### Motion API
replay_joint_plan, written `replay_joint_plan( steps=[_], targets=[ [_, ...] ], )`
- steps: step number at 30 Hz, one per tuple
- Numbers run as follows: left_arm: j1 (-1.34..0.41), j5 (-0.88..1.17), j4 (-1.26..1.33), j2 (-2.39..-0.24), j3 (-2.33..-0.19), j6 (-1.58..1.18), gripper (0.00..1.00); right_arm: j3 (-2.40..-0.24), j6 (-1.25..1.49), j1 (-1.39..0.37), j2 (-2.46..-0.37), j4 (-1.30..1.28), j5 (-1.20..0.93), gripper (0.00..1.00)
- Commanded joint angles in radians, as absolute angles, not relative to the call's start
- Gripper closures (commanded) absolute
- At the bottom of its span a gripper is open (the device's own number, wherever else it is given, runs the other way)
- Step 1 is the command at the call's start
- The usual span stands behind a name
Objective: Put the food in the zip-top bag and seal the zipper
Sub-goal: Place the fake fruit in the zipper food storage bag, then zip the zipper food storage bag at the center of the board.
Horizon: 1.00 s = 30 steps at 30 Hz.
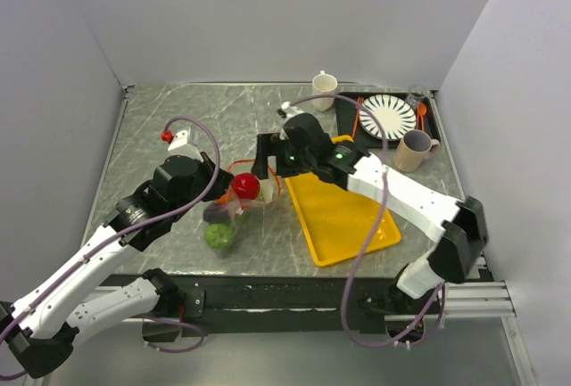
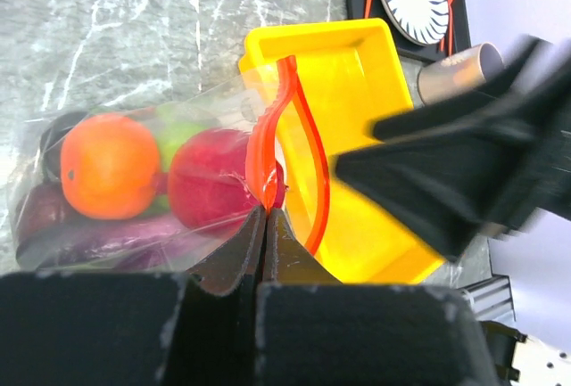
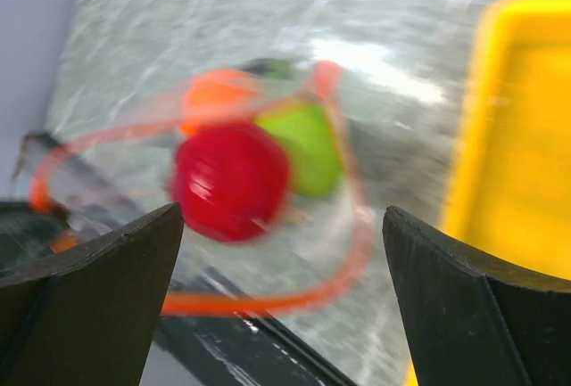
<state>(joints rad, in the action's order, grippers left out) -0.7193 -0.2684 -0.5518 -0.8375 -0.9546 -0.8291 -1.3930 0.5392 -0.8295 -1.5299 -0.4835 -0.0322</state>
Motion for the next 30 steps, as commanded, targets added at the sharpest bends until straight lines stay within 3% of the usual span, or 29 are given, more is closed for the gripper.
replay_joint_plan(
  steps=[1,8,12,13,15,16,18,19,25,30],
  targets=[
    [-0.716,-0.31,-0.538,-0.818,-1.002,-0.836,0.99,-1.33,0.586,-0.808,-1.393,-0.551,0.17,0.02],
    [-0.716,-0.304,-0.529,-0.834,-0.999,-0.83,0.99,-1.239,0.62,-0.808,-1.433,-0.468,0.014,0.09],
    [-0.715,-0.31,-0.541,-0.848,-1.015,-0.827,0.99,-1.224,0.643,-0.811,-1.503,-0.437,-0.023,0.22],
    [-0.716,-0.308,-0.54,-0.848,-1.014,-0.825,0.99,-1.223,0.644,-0.811,-1.518,-0.428,-0.023,0.33],
    [-0.716,-0.301,-0.532,-0.842,-1.008,-0.821,0.99,-1.232,0.641,-0.811,-1.554,-0.417,-0.047,0.44],
    [-0.716,-0.299,-0.535,-0.842,-1.006,-0.822,0.99,-1.242,0.637,-0.811,-1.563,-0.42,-0.058,0.61],
    [-0.716,-0.292,-0.535,-0.845,-1.002,-0.819,0.99,-1.265,0.634,-0.813,-1.565,-0.43,-0.057,0.8],
    [-0.716,-0.29,-0.537,-0.848,-0.997,-0.816,0.99,-1.269,0.632,-0.811,-1.556,-0.426,-0.054,1.0],
    [-0.704,-0.259,-0.575,-0.933,-1.067,-0.746,0.99,-1.269,0.627,-0.827,-1.407,-0.328,-0.118,1.0],
    [-0.677,-0.272,-0.604,-0.997,-1.216,-0.663,0.99,-1.374,0.614,-0.836,-1.422,-0.333,-0.109,1.0]
  ],
)
